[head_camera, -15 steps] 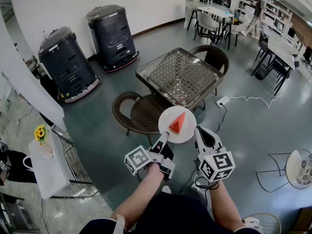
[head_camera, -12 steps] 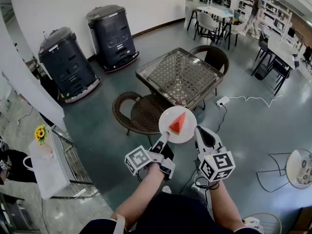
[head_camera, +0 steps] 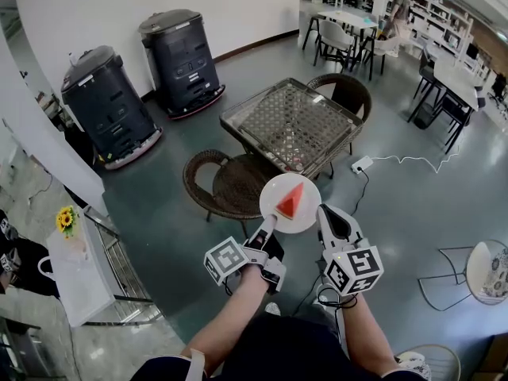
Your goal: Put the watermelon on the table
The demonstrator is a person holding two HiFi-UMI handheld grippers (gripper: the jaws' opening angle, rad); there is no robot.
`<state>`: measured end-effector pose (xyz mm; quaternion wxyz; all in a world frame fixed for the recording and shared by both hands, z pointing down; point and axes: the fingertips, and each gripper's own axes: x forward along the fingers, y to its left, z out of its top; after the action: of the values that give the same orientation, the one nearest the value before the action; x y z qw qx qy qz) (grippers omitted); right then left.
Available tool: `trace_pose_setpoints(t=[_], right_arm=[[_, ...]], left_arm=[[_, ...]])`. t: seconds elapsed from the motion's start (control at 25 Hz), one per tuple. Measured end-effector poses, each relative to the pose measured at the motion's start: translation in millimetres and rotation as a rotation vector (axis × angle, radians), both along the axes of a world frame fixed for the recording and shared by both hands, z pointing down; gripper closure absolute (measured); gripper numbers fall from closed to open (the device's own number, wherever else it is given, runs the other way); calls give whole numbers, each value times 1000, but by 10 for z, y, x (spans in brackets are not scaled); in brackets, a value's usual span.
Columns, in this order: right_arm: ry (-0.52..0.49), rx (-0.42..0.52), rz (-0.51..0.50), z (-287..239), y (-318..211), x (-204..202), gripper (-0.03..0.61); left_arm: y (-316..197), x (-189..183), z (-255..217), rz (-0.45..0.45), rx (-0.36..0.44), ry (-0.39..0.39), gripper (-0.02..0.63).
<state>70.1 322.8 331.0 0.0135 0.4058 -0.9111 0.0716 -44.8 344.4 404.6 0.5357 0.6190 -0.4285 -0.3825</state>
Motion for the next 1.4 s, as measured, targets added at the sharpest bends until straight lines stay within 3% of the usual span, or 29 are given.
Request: trace_pose_setpoints(t=[0.88, 1.4], right_arm=[[-12, 21, 75, 33, -188, 52, 575], [-22, 55, 50, -12, -952, 88, 575]], left_arm=[[-202, -18, 107, 65, -2, -22, 597], [-867, 74, 189, 62, -7, -30, 597]])
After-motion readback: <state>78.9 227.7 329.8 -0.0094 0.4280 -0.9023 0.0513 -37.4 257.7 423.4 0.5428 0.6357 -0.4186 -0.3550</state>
